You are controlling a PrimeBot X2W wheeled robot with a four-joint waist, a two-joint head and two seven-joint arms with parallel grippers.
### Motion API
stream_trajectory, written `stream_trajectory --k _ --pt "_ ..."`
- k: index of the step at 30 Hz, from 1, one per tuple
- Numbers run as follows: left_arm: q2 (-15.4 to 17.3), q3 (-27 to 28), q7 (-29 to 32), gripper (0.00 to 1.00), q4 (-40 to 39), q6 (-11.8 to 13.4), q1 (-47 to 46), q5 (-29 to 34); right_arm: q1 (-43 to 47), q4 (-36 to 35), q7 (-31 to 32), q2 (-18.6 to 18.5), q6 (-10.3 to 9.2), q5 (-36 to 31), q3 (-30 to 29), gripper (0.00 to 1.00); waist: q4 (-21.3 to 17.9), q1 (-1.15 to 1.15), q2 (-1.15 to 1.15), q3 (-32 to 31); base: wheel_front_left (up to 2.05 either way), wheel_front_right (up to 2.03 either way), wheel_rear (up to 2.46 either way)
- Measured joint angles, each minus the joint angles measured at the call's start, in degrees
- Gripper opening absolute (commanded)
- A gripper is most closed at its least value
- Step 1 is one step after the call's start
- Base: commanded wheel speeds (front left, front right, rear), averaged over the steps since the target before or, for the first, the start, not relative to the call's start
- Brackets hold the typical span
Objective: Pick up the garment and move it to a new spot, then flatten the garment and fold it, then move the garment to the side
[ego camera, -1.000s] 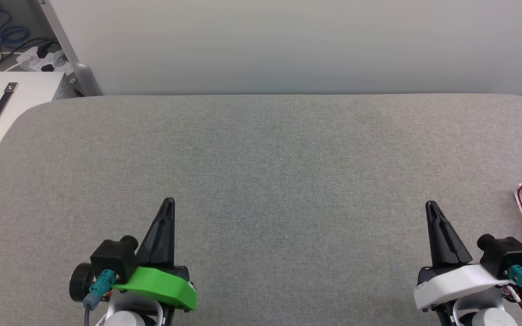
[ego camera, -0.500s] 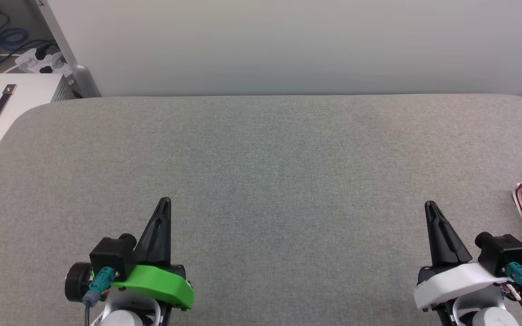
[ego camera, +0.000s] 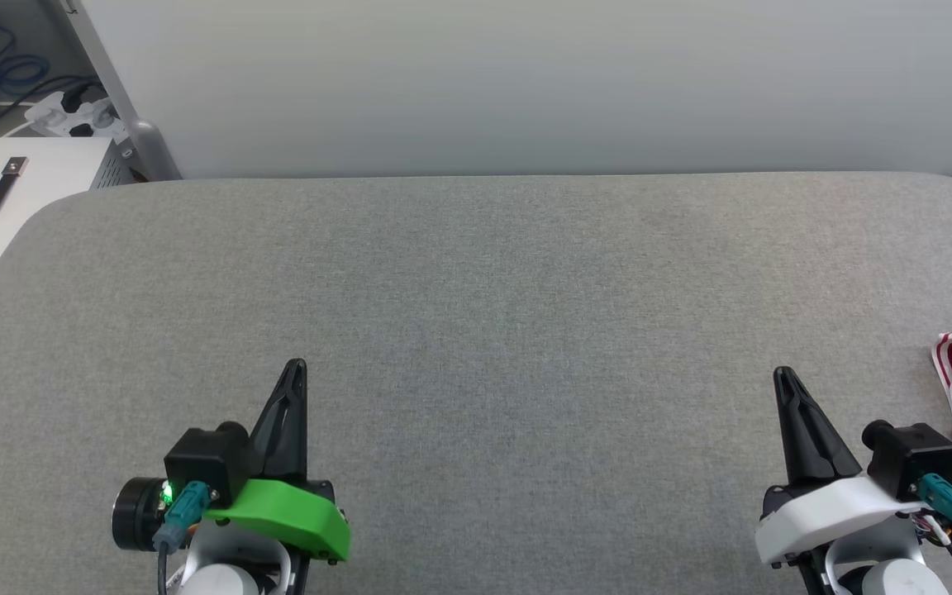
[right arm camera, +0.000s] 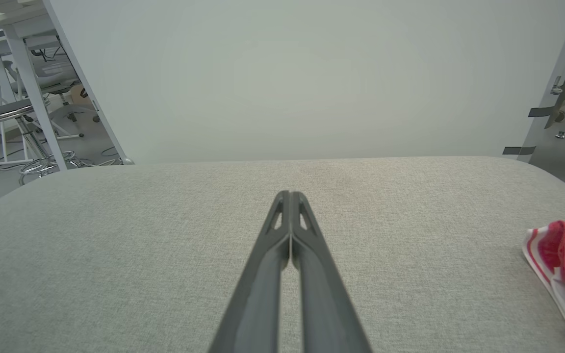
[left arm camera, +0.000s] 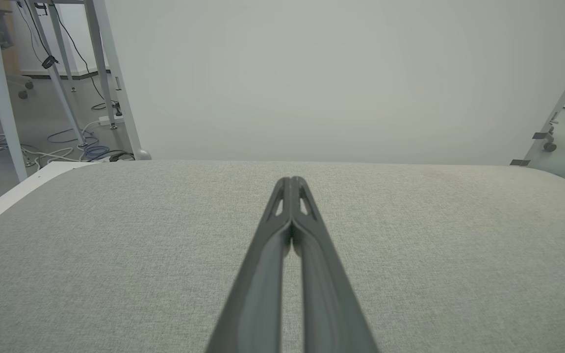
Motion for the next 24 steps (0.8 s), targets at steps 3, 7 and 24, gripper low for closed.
stream_trajectory --k 3,7,24 --pt "0.0 0.1 0.4 0.0 -0.1 0.1 0.0 0.3 0.0 -0.2 0.3 0.0 0.0 -0.2 0.0 0.0 -0.1 0.0 0.0 0.0 0.0 0.0 0.0" --pt "0.0 0.2 0.7 0.0 -0.2 0.3 0.0 0.5 0.0 -0.4 0.7 0.0 0.0 -0.6 -0.1 0.0 -0.1 0.0 0.0 -0.1 0.0 0.0 0.0" --pt "0.0 0.9 2.8 0.0 -0.7 1.3 0.0 2.3 0.0 -1.0 2.6 0.1 0.0 -2.6 -0.3 0.0 -0.4 0.0 0.0 -0.3 0.0 0.0 0.0"
